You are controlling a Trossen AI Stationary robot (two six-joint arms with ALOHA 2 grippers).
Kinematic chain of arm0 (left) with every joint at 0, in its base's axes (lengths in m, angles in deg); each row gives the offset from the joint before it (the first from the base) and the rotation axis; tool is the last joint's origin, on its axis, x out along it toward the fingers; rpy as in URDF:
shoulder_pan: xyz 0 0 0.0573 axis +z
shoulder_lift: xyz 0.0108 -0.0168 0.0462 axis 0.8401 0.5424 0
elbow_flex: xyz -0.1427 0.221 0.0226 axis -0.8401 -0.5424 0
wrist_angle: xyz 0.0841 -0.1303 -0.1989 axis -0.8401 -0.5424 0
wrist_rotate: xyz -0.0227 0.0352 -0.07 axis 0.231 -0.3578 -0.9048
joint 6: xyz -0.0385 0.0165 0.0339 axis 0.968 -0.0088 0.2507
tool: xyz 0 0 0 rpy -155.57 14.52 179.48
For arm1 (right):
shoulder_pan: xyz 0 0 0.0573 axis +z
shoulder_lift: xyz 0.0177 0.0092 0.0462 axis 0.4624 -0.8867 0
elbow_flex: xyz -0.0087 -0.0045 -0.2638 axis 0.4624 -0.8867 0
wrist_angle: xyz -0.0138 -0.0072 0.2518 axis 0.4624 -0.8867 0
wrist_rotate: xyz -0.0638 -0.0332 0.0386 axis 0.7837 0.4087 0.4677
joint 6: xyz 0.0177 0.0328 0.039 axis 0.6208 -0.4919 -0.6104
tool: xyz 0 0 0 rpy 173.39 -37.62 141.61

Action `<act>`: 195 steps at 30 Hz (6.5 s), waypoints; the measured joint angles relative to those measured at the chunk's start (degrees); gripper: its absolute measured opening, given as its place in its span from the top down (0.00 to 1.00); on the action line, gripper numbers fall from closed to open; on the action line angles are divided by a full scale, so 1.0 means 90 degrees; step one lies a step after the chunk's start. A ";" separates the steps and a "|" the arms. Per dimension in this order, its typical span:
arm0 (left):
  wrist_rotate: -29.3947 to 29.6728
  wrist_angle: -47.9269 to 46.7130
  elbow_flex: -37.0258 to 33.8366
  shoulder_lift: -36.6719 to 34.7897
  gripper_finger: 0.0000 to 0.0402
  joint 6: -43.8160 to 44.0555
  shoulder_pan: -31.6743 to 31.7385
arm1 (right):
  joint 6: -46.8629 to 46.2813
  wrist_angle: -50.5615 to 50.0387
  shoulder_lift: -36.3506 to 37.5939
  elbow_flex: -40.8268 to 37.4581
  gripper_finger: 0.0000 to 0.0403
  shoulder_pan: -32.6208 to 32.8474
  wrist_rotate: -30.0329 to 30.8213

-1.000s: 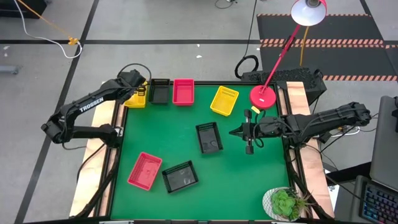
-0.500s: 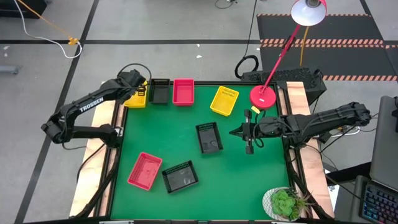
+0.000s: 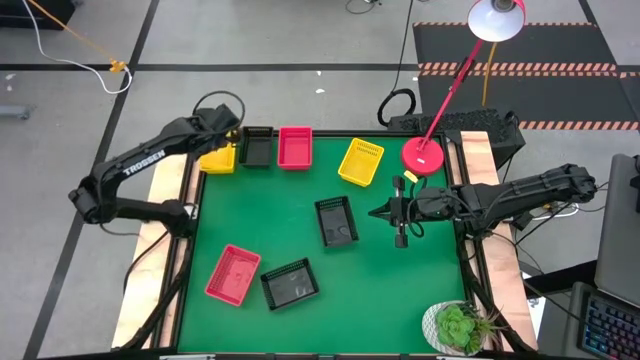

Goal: Stack baskets by color
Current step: Stack the bottom yellow bin on top of the top left yellow bin, then stack the middle black bin on top of the top black bin

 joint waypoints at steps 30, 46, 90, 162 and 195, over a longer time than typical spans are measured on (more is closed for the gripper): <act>0.0483 -0.1706 0.1218 0.2638 0.68 0.0063 0.1043 | -0.0002 -0.0051 0.0002 0.0000 1.00 0.0000 0.0000; 0.0936 -0.1755 0.1218 0.2956 0.68 0.0317 0.1091 | -0.0021 -0.0198 0.0002 0.0000 1.00 0.0000 -0.0002; 0.1183 -0.1174 0.0436 0.2945 0.98 0.0461 0.0838 | -0.0316 -0.0486 0.0002 0.0000 1.00 0.0002 -0.0024; 0.0393 0.0170 -0.1410 0.2423 0.99 -0.0608 -0.1422 | -0.0474 -0.0646 0.0002 0.0000 1.00 0.0002 -0.0024; 0.0045 -0.2252 -0.0727 0.1949 0.98 0.0796 -0.2234 | -0.0414 -0.0675 0.0002 0.0000 1.00 0.0001 -0.0016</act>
